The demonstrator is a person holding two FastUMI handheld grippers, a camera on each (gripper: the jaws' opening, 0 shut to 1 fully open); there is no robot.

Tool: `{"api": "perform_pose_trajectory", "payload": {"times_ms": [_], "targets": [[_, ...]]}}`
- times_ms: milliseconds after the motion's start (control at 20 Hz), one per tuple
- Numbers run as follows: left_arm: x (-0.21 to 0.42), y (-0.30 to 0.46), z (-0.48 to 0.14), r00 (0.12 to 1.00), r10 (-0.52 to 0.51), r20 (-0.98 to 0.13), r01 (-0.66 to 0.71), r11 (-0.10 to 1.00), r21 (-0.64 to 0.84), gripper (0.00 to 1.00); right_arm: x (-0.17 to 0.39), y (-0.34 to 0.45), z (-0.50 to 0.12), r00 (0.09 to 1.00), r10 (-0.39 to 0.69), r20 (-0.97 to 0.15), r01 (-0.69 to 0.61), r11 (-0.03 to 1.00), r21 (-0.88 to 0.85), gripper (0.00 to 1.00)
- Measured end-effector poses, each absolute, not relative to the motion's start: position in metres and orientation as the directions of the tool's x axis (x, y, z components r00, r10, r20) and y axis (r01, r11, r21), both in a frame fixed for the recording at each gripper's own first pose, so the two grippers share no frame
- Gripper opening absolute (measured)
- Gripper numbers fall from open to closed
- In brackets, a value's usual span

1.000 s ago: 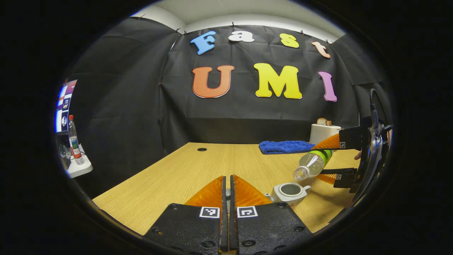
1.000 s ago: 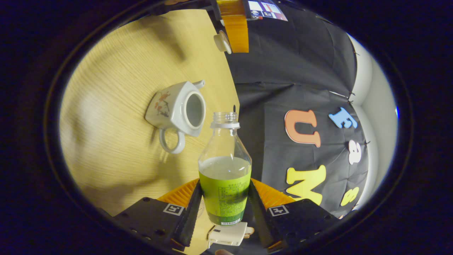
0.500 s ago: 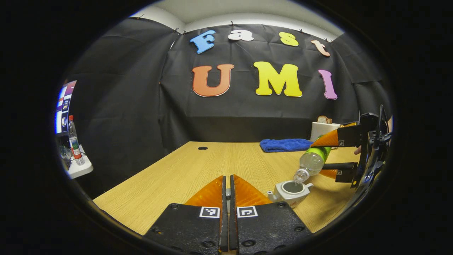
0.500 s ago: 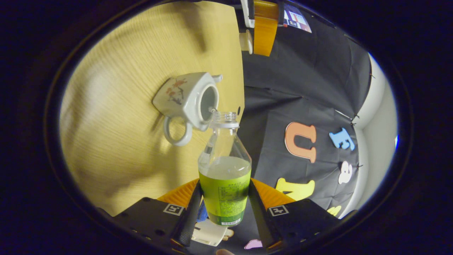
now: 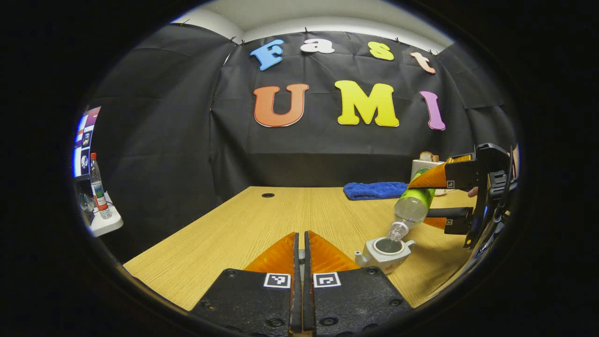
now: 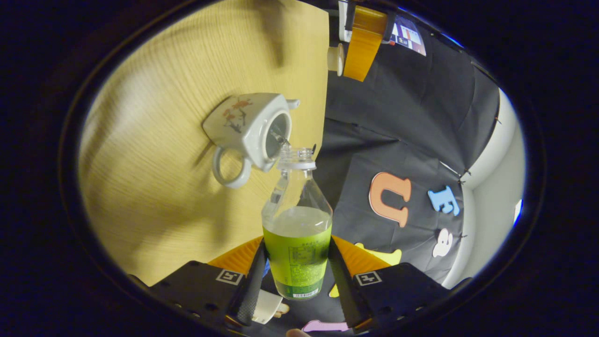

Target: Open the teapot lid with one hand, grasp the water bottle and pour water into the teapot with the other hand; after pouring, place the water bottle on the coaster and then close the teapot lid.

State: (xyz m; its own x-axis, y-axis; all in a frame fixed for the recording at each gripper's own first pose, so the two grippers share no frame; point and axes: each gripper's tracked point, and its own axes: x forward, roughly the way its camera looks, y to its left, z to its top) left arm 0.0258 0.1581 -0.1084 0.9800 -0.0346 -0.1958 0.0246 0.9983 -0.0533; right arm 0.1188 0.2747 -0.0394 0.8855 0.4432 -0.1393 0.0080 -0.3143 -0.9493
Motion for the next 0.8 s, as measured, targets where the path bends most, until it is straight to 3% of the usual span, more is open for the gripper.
{"api": "perform_pose_trajectory", "payload": {"times_ms": [800], "targets": [[0.027, 0.154, -0.105, 0.982, -0.045, -0.185, 0.037, 0.998, -0.047, 0.04, 0.112, 0.279, -0.017, 0.880, 0.468, -0.084, 0.125, -0.399, -0.908, 0.72]]}}
